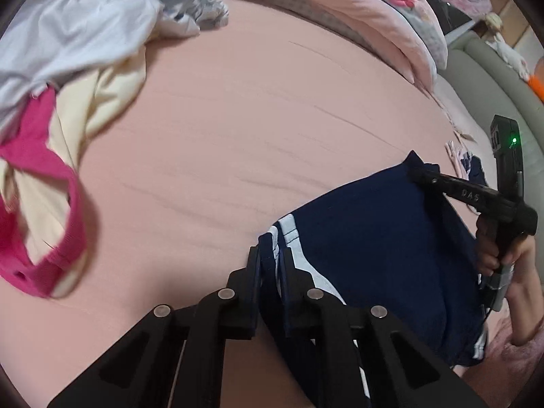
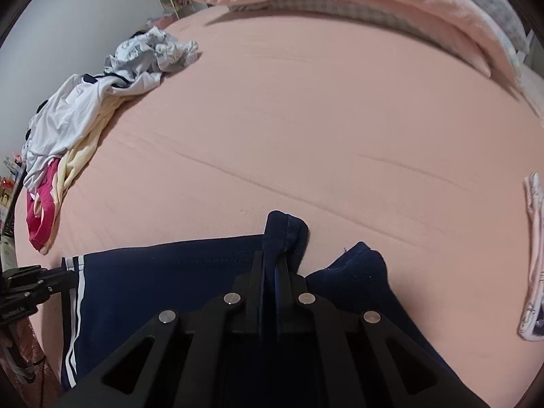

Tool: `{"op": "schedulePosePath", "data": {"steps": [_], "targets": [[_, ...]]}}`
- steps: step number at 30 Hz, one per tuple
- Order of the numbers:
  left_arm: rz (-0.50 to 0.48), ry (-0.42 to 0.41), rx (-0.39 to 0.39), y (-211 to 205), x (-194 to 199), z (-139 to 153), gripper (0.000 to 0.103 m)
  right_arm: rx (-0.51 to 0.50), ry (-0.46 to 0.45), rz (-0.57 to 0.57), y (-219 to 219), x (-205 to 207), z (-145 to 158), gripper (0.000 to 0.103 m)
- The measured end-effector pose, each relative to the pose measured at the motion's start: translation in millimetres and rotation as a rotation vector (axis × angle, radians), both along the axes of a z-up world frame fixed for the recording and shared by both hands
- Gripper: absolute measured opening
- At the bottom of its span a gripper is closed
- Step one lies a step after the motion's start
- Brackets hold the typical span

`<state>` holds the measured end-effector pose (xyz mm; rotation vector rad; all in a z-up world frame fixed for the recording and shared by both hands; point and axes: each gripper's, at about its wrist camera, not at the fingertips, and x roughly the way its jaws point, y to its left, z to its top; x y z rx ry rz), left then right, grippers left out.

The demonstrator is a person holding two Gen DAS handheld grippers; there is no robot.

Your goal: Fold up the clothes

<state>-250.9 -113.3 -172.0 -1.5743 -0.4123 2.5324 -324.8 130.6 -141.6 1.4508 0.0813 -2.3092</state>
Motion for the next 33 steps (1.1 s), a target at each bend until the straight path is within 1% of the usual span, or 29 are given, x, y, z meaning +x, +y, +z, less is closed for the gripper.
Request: {"op": "schedulePosePath", "data": {"steps": [1,2,3,4,5,7,8,9,11,12,13,14,15,17,18,20,21,24,25,27,29,30,32,33], "targets": [[0.012,0.002,-0.007,0,-4,0,0.012,-0.005,-0.002,-0.028,7,-1,-1,0.002],[0.022,0.000,-0.022,-4,-1,-2,0.013,-0.010,-0.005,-0.057,14,-3,-3,0.007],[0.018,-0.013,-0.017,-5,-2,-3,0.017,-0.042,-0.020,-0.089,22,-6,-5,0.019],[0.014,-0.026,-0.012,-6,-3,-4,0.019,-0.077,-0.035,-0.122,30,-9,-7,0.020],[0.029,-0.017,-0.023,-5,-2,1,0.021,-0.079,-0.033,-0.134,33,-8,-2,0.020],[0.060,-0.001,-0.047,-4,1,11,0.036,-0.075,-0.023,-0.153,37,-5,10,0.022],[0.065,0.033,-0.087,2,7,21,0.039,-0.073,-0.018,-0.162,39,-4,16,0.022],[0.066,0.061,-0.127,7,12,29,0.040,-0.053,0.028,-0.168,42,5,29,0.026],[0.023,0.085,-0.130,30,11,37,0.040,-0.033,0.063,-0.167,48,24,48,0.032],[0.002,0.097,-0.131,42,10,41,0.040,-0.027,0.070,-0.165,51,33,54,0.032],[-0.064,0.079,-0.083,54,11,38,0.040,-0.006,0.064,-0.160,54,48,55,0.032],[-0.113,0.058,-0.057,43,31,35,0.040,0.016,0.056,-0.155,57,63,56,0.032],[-0.160,0.040,-0.042,44,46,31,0.040,0.038,0.048,-0.149,60,78,56,0.032],[-0.196,0.017,-0.060,72,38,22,0.040,0.067,0.036,-0.142,69,112,49,0.032],[-0.213,0.010,-0.072,80,43,21,0.040,0.074,0.025,-0.140,77,130,45,0.032],[-0.232,0.030,-0.076,90,55,30,0.040,0.089,0.018,-0.143,86,159,37,0.032],[-0.242,0.049,-0.072,94,65,39,0.040,0.090,0.018,-0.149,91,173,32,0.032],[-0.282,0.052,-0.030,105,84,39,0.040,0.079,-0.019,-0.152,95,199,20,0.032],[-0.293,0.039,-0.031,108,85,35,0.040,0.084,-0.023,-0.150,96,202,19,0.032],[-0.290,0.032,-0.065,113,93,29,0.040,0.111,-0.024,-0.146,96,206,16,0.032],[-0.255,0.026,-0.100,117,98,17,0.039,0.145,-0.030,-0.157,97,208,12,0.032],[-0.253,0.034,-0.134,124,99,12,0.038,0.139,-0.030,-0.161,102,210,12,0.032],[-0.309,0.060,-0.270,138,106,16,0.039,0.149,-0.041,-0.168,107,216,10,0.032],[-0.323,0.035,-0.292,137,110,18,0.039,0.155,-0.047,-0.172,109,219,10,0.032]]}}
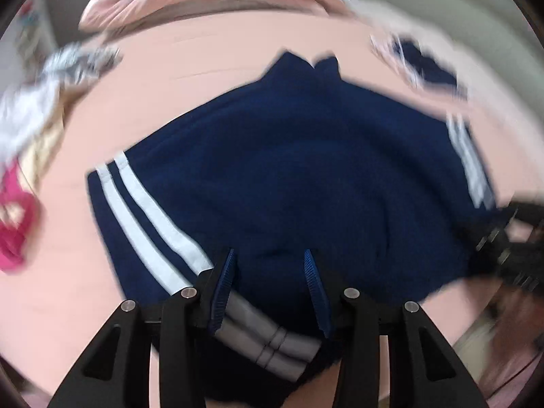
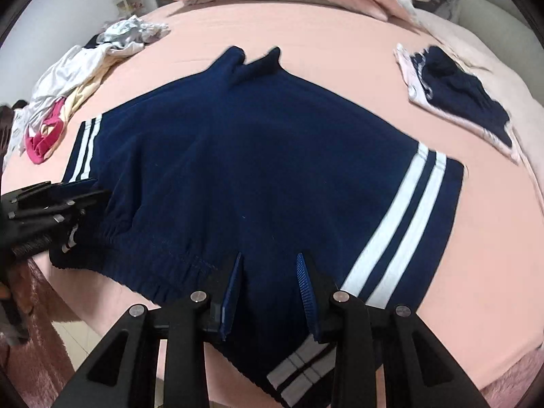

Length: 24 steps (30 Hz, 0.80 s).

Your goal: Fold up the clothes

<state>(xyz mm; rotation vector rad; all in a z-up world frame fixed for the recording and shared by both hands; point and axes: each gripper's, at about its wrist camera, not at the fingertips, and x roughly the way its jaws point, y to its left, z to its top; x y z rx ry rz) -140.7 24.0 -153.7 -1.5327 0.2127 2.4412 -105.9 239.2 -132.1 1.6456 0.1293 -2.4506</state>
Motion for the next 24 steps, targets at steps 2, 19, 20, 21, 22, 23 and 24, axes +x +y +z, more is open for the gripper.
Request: {"op": "schedulePosePath", "data": {"steps": [2,19,20,21,22,23,24], "targets": [[-0.020,-0.044,-0.053,-2,8,4,0.039,0.012,-0.006,0.004,2,8,2,0.033],[0.048,-0.033,0.122,-35,30,25,0.039,-0.133,-0.001,-0.072,38,44,14,0.036],[0.078,-0.020,0.163,-41,32,28,0.039,-0.158,0.022,-0.134,45,45,19,0.036],[0.102,-0.008,0.185,-44,34,29,0.039,-0.185,0.045,-0.200,52,46,24,0.036],[0.106,-0.007,0.196,-41,35,28,0.039,-0.219,0.061,-0.281,62,46,27,0.036],[0.109,-0.006,0.208,-37,37,28,0.039,-0.267,0.049,-0.356,75,48,25,0.037],[0.113,-0.005,0.220,-34,38,27,0.039,-0.317,0.034,-0.430,89,49,22,0.037]]}}
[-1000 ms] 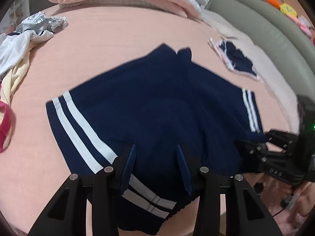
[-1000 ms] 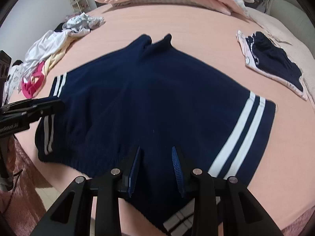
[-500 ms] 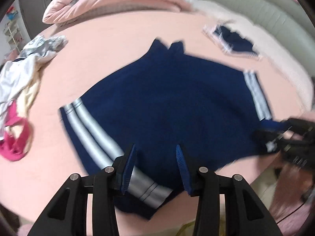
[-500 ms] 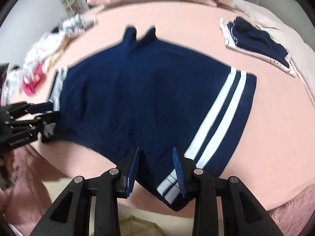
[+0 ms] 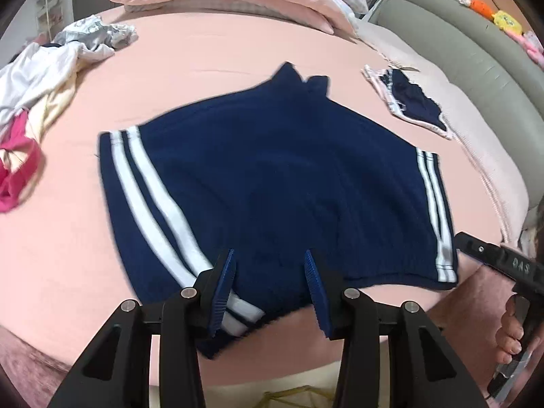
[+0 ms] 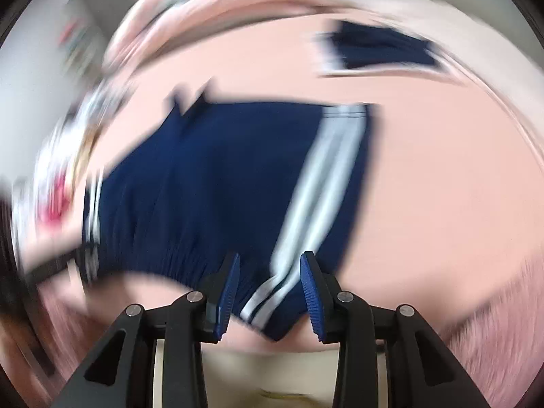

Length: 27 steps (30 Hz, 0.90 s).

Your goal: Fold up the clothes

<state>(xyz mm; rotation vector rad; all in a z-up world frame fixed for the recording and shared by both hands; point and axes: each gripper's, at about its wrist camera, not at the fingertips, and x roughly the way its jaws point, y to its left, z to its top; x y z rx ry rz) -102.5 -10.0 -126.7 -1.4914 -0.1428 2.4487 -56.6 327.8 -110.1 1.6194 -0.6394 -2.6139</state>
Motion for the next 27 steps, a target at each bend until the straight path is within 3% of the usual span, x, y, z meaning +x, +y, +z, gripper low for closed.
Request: {"op": "schedulePosePath", "data": {"steps": [2,4,5,7,9,11,14,15,17,20,21,24,27], "targets": [[-0.085,0.041,0.012,30,13,4,0.038,-0.082,-0.024,-0.099,21,4,-7,0.037],[-0.160,0.081,-0.019,58,22,7,0.039,-0.095,-0.049,-0.104,28,10,-18,0.037],[-0.186,0.099,-0.049,71,25,7,0.039,-0.131,-0.057,-0.084,28,9,-23,0.037],[-0.194,0.039,-0.072,76,16,-5,0.039,-0.181,-0.054,0.014,18,4,-27,0.037],[-0.201,-0.011,-0.069,76,13,-17,0.039,-0.044,-0.073,0.133,-4,3,-29,0.036],[-0.211,0.003,-0.050,65,22,-14,0.039,0.056,-0.073,0.189,-14,8,-24,0.037],[-0.215,0.091,-0.019,47,38,3,0.039,0.049,-0.072,0.166,-7,10,-21,0.037],[-0.207,0.153,-0.022,49,41,13,0.039,0.002,-0.047,0.147,-4,8,-18,0.038],[-0.140,0.199,-0.060,28,40,22,0.039,-0.111,-0.004,0.115,2,1,-15,0.040],[-0.042,0.035,-0.054,1,17,1,0.039,-0.222,-0.056,0.075,5,-10,-33,0.041],[-0.028,-0.019,-0.032,-4,13,-10,0.039,-0.250,-0.074,0.057,7,-11,-40,0.035],[-0.003,0.006,0.060,2,9,-17,0.039,-0.226,-0.057,0.045,15,-3,-31,0.018],[0.022,0.010,0.127,-6,9,-8,0.039,-0.181,-0.021,0.079,6,-13,-15,0.015]]}}
